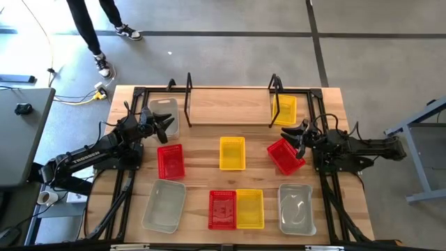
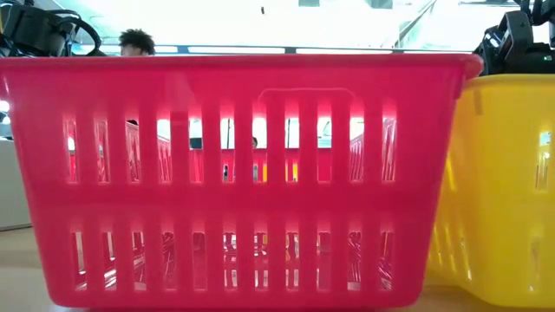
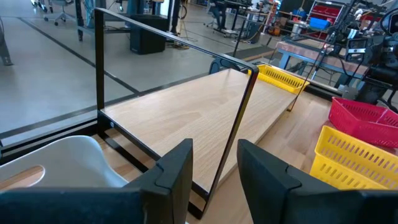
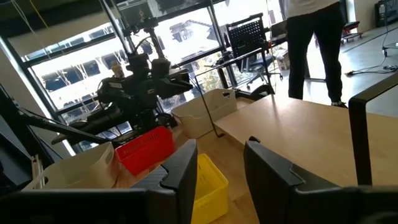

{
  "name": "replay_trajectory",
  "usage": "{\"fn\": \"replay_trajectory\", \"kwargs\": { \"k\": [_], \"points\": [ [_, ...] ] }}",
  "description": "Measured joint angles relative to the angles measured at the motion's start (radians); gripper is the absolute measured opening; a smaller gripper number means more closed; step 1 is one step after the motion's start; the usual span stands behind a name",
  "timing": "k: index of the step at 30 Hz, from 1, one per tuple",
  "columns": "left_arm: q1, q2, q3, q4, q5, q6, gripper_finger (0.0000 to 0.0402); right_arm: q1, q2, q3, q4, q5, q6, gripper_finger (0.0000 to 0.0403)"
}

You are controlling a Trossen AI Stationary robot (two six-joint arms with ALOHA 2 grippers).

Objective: Stack baskets on shelf by color

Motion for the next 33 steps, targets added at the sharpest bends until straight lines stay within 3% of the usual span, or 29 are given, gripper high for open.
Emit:
{"fn": "replay_trajectory", "kwargs": {
  "k": [5,14,24,33],
  "points": [
    [0.000,0.000,0.000,0.000,0.000,0.000,0.0117,0.000,0.000,0.000,0.004,0.021,0.128,0.0117],
    [0.000,0.000,0.000,0.000,0.000,0.000,0.0117,0.000,0.000,0.000,0.021,0.049,0.158,0.0117],
    [0.000,0.000,0.000,0.000,0.000,0.000,0.0117,0.000,0.000,0.008,0.255,0.070,0.221,0.0117],
    [0.000,0.000,0.000,0.000,0.000,0.000,0.0117,0.000,0.085,0.221,0.121,0.118,0.152,0.0117]
  ]
}}
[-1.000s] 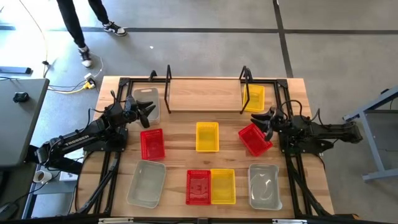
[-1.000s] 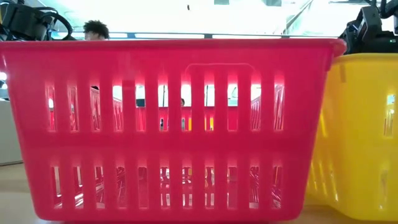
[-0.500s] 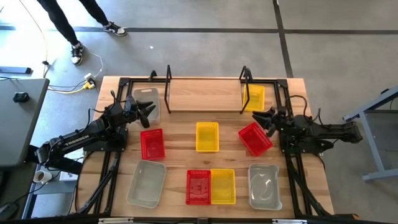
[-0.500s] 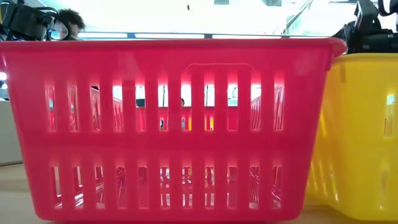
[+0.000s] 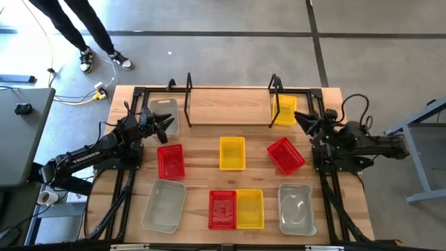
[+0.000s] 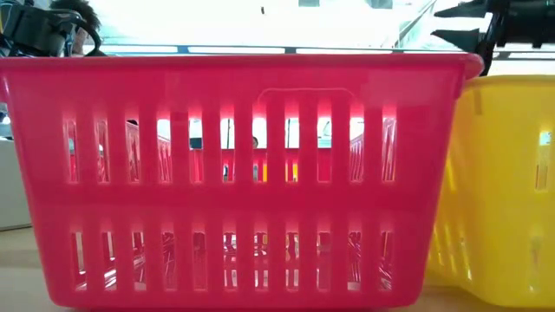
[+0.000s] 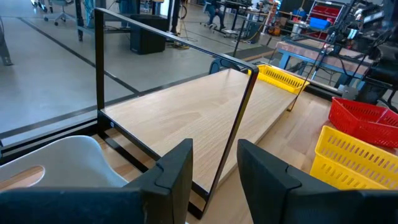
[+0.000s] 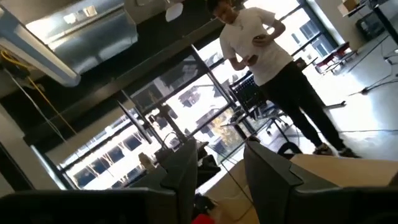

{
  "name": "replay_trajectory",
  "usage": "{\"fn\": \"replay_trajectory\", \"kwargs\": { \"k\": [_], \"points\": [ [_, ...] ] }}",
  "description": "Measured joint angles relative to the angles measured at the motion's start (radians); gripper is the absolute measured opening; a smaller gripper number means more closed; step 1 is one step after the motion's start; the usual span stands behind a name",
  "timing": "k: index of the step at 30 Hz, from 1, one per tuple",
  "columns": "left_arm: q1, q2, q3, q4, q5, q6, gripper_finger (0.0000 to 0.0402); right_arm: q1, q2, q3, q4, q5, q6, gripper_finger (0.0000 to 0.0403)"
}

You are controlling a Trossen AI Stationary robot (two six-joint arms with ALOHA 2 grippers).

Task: Stack baskets on shelf by color
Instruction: Put the middle left yellow bin on the shelf

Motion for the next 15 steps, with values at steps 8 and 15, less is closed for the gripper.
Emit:
{"fn": "replay_trajectory", "kwargs": {
  "k": [8,15],
  "points": [
    [0.000,0.000,0.000,0.000,0.000,0.000,0.0117,0.000,0.262,0.256,-0.235,-0.026,-0.023,0.0117],
    [0.000,0.000,0.000,0.000,0.024,-0.052,0.0117,0.000,0.526,0.432,-0.291,-0.150,-0.128,0.0117]
  ]
}}
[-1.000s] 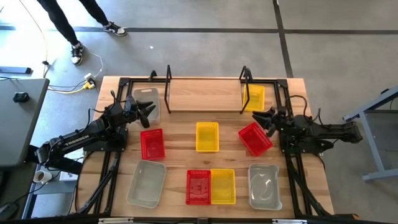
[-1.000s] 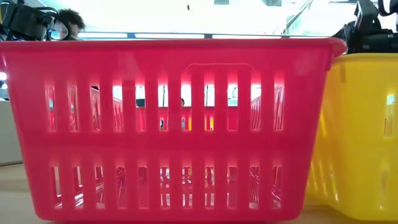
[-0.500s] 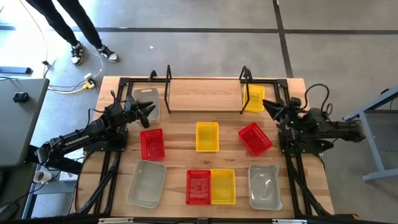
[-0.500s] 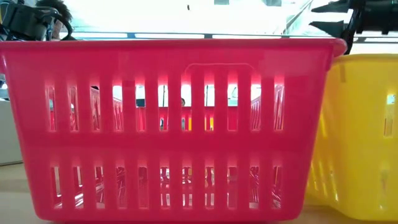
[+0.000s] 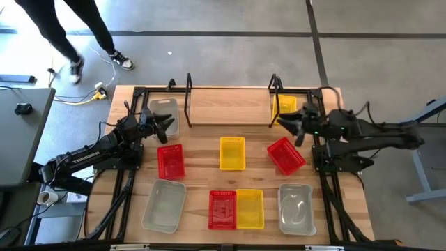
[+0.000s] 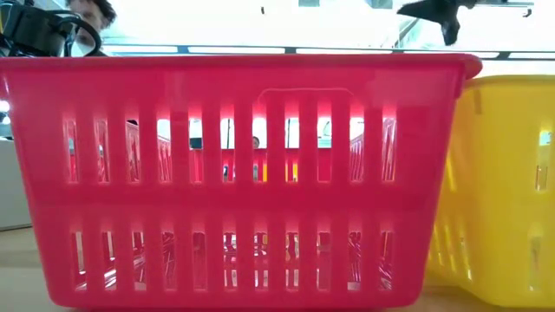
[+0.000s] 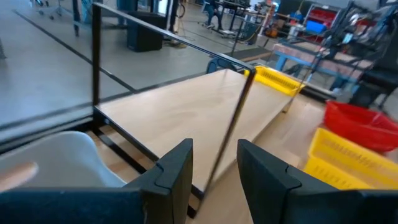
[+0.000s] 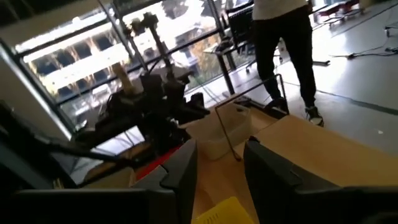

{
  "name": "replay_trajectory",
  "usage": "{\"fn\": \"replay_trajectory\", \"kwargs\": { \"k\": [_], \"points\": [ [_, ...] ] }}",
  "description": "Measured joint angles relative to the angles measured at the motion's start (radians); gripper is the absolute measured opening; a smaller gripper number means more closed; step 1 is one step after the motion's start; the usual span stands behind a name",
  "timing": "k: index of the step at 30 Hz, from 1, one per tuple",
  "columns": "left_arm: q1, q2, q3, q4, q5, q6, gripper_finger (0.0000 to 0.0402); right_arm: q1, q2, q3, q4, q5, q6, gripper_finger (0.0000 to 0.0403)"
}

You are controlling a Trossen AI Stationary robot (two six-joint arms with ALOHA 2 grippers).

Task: Stack baskets on shelf by color
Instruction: Put the middle left yellow bin on the shelf

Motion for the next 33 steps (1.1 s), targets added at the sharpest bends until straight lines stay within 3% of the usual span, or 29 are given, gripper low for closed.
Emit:
{"fn": "replay_trajectory", "kwargs": {
  "k": [5,12,21,25,33],
  "points": [
    [0.000,0.000,0.000,0.000,0.012,-0.072,0.0117,0.000,0.162,0.100,-0.030,-0.088,-0.064,0.0117],
    [0.000,0.000,0.000,0.000,0.011,-0.293,0.0117,0.001,0.341,0.172,-0.045,-0.205,-0.159,0.0118],
    [0.000,0.000,0.000,0.000,0.009,-0.325,0.0117,0.001,0.513,0.182,-0.042,-0.266,-0.166,0.0154],
    [0.000,0.000,0.000,0.005,0.010,-0.410,0.0117,0.005,0.592,0.182,-0.040,-0.304,-0.243,0.0172],
    [0.000,0.000,0.000,0.012,0.019,-0.477,0.0117,0.042,0.751,0.182,0.081,-0.367,-0.301,0.0168]
  ]
}}
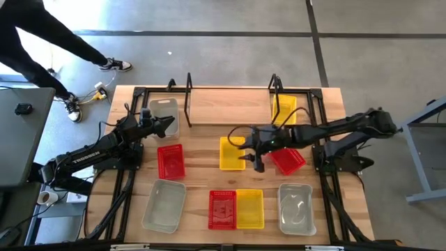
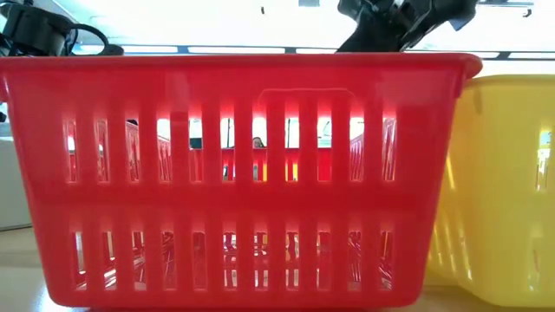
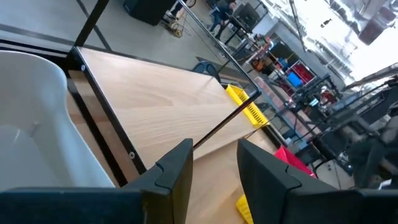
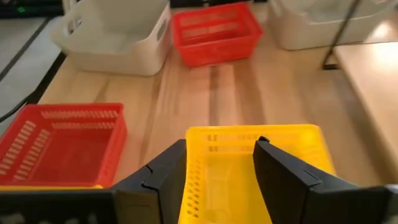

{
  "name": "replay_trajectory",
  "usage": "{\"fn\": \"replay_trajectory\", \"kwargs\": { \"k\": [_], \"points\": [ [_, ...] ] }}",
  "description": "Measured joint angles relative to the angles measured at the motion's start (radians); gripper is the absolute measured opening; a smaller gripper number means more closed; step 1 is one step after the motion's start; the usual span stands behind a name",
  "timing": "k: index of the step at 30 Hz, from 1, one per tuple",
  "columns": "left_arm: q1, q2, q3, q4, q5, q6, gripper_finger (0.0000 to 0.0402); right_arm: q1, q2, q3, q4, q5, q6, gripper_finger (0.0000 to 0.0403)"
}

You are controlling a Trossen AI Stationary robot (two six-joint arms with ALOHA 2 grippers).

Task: Stack baskets on shelf by color
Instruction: Put the middle left yellow bin on the shelf

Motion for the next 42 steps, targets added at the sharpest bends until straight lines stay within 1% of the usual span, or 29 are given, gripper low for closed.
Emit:
{"fn": "replay_trajectory", "kwargs": {
  "k": [2,5,9,14,21,24,31,33,35,37,39,42],
  "points": [
    [0.000,0.000,0.000,0.019,0.021,-0.014,0.0117,0.014,0.034,0.000,0.035,-0.014,0.000,0.0166],
    [0.000,0.000,0.000,0.079,0.082,-0.017,0.0117,0.032,0.076,0.000,0.066,-0.017,0.009,0.0165],
    [0.000,0.000,0.000,0.170,0.168,0.002,0.0117,0.052,0.127,0.000,0.065,-0.018,0.010,0.0165],
    [0.000,0.000,0.001,0.253,0.228,-0.003,0.0117,0.059,0.187,0.000,0.068,-0.019,0.011,0.0165],
    [0.000,0.000,0.002,0.346,0.240,-0.038,0.0117,0.059,0.268,0.000,0.092,-0.036,0.014,0.0165],
    [0.000,0.000,0.012,0.353,0.240,-0.040,0.0117,0.059,0.295,0.000,0.096,-0.042,0.028,0.0165],
    [0.000,0.000,0.101,0.331,0.242,0.008,0.0117,0.057,0.340,0.000,0.089,-0.035,0.044,0.0165],
    [0.000,0.000,0.132,0.318,0.242,0.032,0.0117,0.057,0.345,0.000,0.082,-0.016,0.067,0.0161],
    [0.000,0.000,0.161,0.288,0.242,0.055,0.0117,0.057,0.347,0.000,0.065,-0.009,0.087,0.0149],
    [0.000,0.000,0.192,0.256,0.242,0.076,0.0117,0.056,0.347,0.000,0.063,-0.009,0.098,0.0126],
    [0.000,0.000,0.219,0.222,0.242,0.099,0.0117,0.057,0.347,0.000,0.063,-0.011,0.116,0.0092],
    [0.000,0.000,0.254,0.167,0.242,0.136,0.0117,0.057,0.346,0.000,0.063,-0.039,0.150,0.0029]
  ]
}}
